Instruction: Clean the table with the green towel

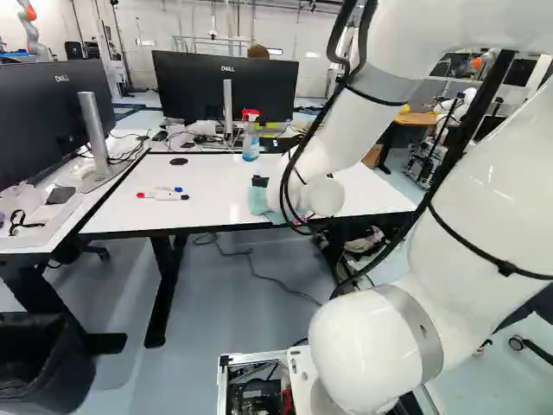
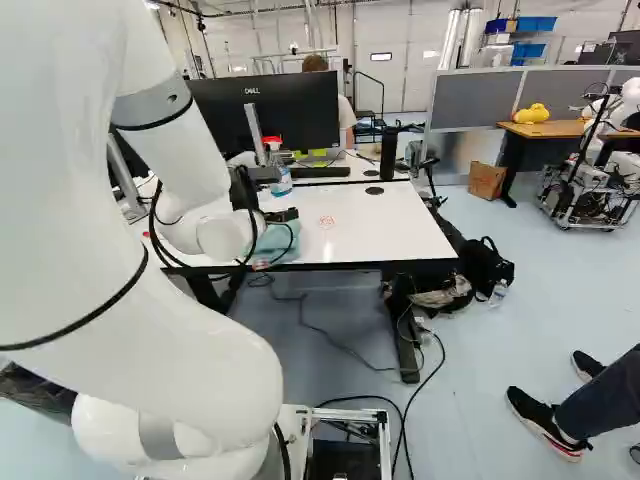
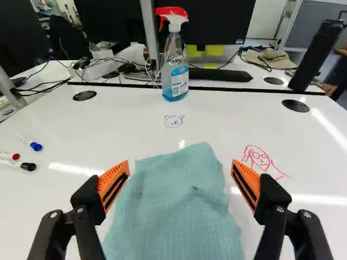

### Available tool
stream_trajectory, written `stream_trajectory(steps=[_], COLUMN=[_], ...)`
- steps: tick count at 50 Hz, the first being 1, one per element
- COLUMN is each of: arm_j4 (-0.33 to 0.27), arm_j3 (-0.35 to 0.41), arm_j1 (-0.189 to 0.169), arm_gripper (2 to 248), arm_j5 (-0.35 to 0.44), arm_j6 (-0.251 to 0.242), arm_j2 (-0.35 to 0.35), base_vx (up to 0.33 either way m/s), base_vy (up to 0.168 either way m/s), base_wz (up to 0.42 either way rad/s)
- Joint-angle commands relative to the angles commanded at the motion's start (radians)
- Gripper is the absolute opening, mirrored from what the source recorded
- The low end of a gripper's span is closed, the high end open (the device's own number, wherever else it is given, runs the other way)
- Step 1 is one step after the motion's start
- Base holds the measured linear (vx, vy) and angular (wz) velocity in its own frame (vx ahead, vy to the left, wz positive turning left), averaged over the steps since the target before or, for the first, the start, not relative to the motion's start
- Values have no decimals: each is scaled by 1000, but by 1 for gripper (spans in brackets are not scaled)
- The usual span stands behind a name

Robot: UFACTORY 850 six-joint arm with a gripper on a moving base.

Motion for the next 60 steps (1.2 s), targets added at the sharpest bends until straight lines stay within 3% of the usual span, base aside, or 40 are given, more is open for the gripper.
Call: stream_trajectory(steps=[34, 52, 53, 57, 58, 60], arm_j4=[35, 37, 37, 37, 37, 37], arm_j3=[-1, -1, -1, -1, -1, -1], arm_j1=[0, 0, 0, 0, 0, 0], arm_gripper=[247, 246, 211, 211, 172, 172], arm_j5=[-184, -190, -190, -190, -190, -190], arm_j6=[0, 0, 0, 0, 0, 0], arm_j2=[-1, -1, -1, -1, -1, -1], base_vx=[0, 0, 0, 0, 0, 0], base_vy=[0, 0, 0, 0, 0, 0], base_wz=[0, 0, 0, 0, 0, 0])
